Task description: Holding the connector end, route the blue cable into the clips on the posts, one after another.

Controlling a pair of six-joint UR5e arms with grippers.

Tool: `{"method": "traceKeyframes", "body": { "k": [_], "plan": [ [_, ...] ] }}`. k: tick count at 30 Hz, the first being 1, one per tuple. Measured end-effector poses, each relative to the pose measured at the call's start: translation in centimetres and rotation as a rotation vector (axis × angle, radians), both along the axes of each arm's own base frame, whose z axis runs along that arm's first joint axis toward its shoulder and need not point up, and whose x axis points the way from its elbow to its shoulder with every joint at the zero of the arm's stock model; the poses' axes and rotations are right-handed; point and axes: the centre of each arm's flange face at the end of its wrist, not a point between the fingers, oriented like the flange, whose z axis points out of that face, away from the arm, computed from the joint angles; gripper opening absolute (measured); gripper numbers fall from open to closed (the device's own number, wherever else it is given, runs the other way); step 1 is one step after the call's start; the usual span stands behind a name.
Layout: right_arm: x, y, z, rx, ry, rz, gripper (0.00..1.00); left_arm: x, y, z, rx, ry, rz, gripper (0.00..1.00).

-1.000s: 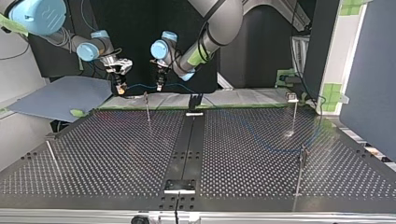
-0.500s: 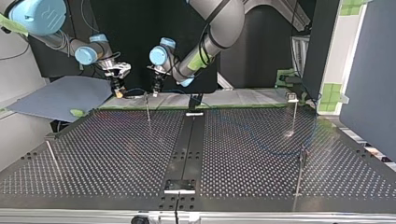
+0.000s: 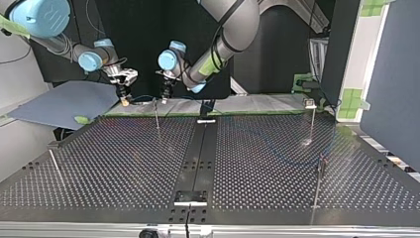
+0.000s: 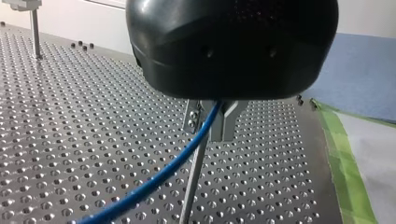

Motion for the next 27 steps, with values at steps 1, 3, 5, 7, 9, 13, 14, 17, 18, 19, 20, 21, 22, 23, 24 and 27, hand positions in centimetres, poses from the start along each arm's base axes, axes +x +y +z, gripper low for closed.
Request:
{"method": "traceKeyframes", "body": {
  "k": [1,3,5,7,9,13,14,17,18,19,20,21,22,23,24,27],
  "plan": [
    [0.0,-0.1,0.0,-0.001,-0.002,0.000,0.00,0.1,0.0,0.0,0.000,0.001,0.000,0.02],
    [0.1,-0.2,0.1,-0.002,-0.005,0.001,0.00,0.1,0.1,0.0,0.001,0.005,-0.002,0.02],
    [0.0,-0.3,0.2,-0.002,-0.006,-0.002,0.00,-0.2,0.0,-0.1,0.009,0.013,-0.006,0.02],
    [0.0,-0.4,0.2,-0.002,-0.006,-0.004,0.00,-0.6,-0.1,-0.2,0.019,0.020,-0.011,0.02],
    [0.0,-0.3,0.1,0.002,-0.001,-0.005,0.00,-1.1,-0.3,-0.3,0.033,0.025,-0.019,0.02],
    [0.0,0.1,-0.1,0.015,0.021,0.001,0.00,-1.9,-0.9,-0.4,0.048,0.025,-0.033,0.02],
    [0.0,0.2,-0.1,0.021,0.031,0.006,0.00,-2.1,-1.0,-0.4,0.051,0.025,-0.036,0.02],
    [0.1,0.7,-0.3,0.035,0.052,0.028,0.00,-2.5,-1.3,-0.3,0.057,0.022,-0.041,0.02],
    [0.2,0.8,-0.3,0.039,0.058,0.037,0.00,-2.6,-1.4,-0.3,0.060,0.021,-0.042,0.02],
    [0.2,0.9,-0.4,0.042,0.064,0.046,0.00,-2.7,-1.4,-0.3,0.061,0.021,-0.043,0.02],
    [0.3,1.1,-0.4,0.044,0.071,0.057,0.00,-2.8,-1.5,-0.3,0.062,0.021,-0.043,0.02],
    [0.3,1.1,-0.4,0.043,0.077,0.063,0.00,-2.8,-1.5,-0.3,0.063,0.021,-0.043,0.02],
    [0.3,1.2,-0.4,0.042,0.081,0.069,0.00,-2.9,-1.5,-0.3,0.064,0.021,-0.042,0.02],
    [0.2,1.2,-0.4,0.041,0.086,0.073,0.00,-2.9,-1.5,-0.3,0.064,0.021,-0.041,0.02],
    [0.2,1.2,-0.4,0.040,0.088,0.076,0.00,-2.9,-1.5,-0.3,0.065,0.021,-0.039,0.02],
    [0.1,1.2,-0.3,0.037,0.090,0.081,0.00,-2.7,-1.3,-0.3,0.065,0.021,-0.036,0.02]
  ]
}}
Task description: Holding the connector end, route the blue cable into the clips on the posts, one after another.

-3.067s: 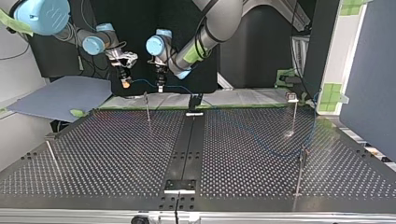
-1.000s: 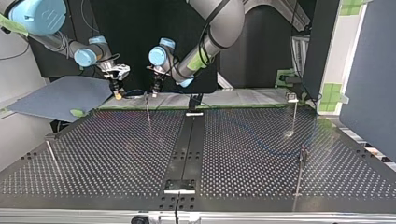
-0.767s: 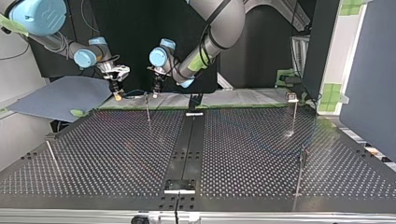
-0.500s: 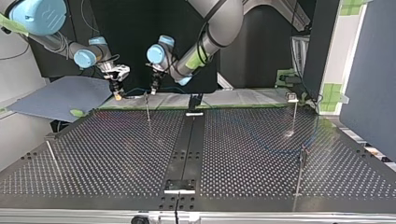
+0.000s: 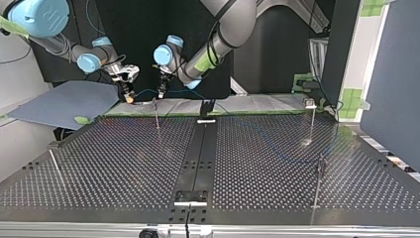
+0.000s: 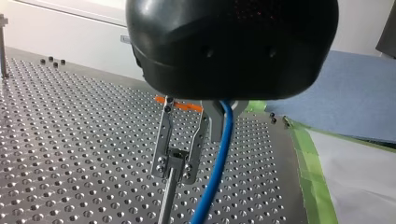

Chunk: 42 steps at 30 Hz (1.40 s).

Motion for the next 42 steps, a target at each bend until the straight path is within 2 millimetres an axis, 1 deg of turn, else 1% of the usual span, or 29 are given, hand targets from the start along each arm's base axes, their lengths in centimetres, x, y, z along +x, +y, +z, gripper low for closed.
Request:
{"method": "traceKeyframes", "body": {
  "k": [5,10,18,28,33,38,42],
  "plan": [
    [0.0,-0.1,0.5,-0.007,-0.009,0.019,0.00,0.1,0.0,0.0,0.002,0.000,-0.004,0.02],
    [0.2,-0.4,1.4,-0.014,-0.021,0.025,0.00,-0.6,-0.4,-0.2,0.014,0.008,-0.028,0.02],
    [0.6,-0.1,2.0,-0.012,-0.034,0.064,0.00,-0.3,0.3,-0.3,0.068,0.011,-0.006,0.02],
    [1.1,0.3,2.4,-0.011,-0.043,0.100,0.00,1.0,0.7,0.4,0.073,0.000,0.035,0.02],
    [1.1,0.3,2.5,-0.011,-0.047,0.108,0.00,1.4,-0.1,1.2,0.056,-0.008,0.021,0.02],
    [1.2,0.3,2.5,-0.008,-0.059,0.106,0.00,1.2,-1.0,1.9,0.036,0.000,-0.005,0.02],
    [1.2,0.2,2.5,-0.006,-0.066,0.103,0.00,1.5,-0.5,1.6,0.044,0.017,0.012,0.02]
  ]
}}
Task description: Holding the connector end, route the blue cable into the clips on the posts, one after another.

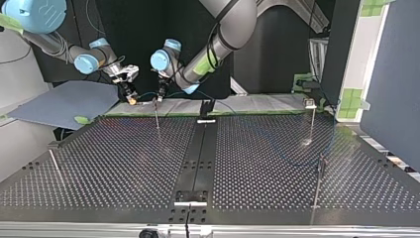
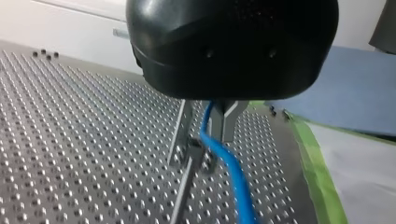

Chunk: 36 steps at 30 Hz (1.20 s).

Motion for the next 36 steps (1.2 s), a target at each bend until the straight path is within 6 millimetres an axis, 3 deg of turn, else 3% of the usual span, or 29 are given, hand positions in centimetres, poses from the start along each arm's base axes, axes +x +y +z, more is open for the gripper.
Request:
{"method": "traceKeyframes", "body": {
  "k": [26,36],
  "plan": [
    [0.9,-1.4,0.7,-0.036,-0.080,-0.049,0.00,2.5,1.5,0.0,-0.019,-0.010,0.023,0.02],
    [1.0,-2.1,1.0,-0.053,-0.124,-0.072,0.00,3.3,2.5,-2.1,-0.038,0.020,0.008,0.02]
  ]
}}
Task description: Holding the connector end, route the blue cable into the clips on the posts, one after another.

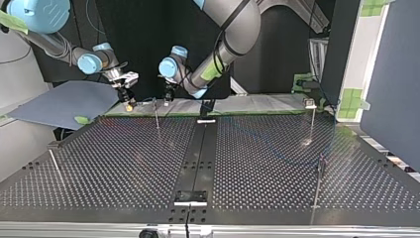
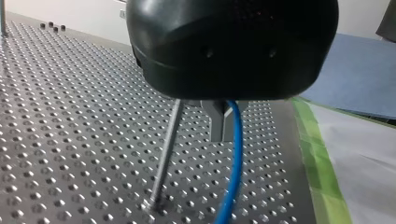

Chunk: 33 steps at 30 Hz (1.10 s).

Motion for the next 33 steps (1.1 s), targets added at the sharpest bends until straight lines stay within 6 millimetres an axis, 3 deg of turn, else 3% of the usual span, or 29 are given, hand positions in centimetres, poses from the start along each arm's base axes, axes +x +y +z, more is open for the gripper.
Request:
{"method": "traceKeyframes", "body": {
  "k": [24,33],
  "plan": [
    [-0.5,-0.6,-0.2,-0.013,-0.014,-0.058,0.00,2.0,-0.3,0.9,-0.086,-0.016,-0.032,0.02],
    [-0.6,-1.2,-2.5,-0.008,0.014,-0.076,0.00,2.3,-0.2,0.9,-0.100,-0.011,-0.045,0.02]
  ]
}}
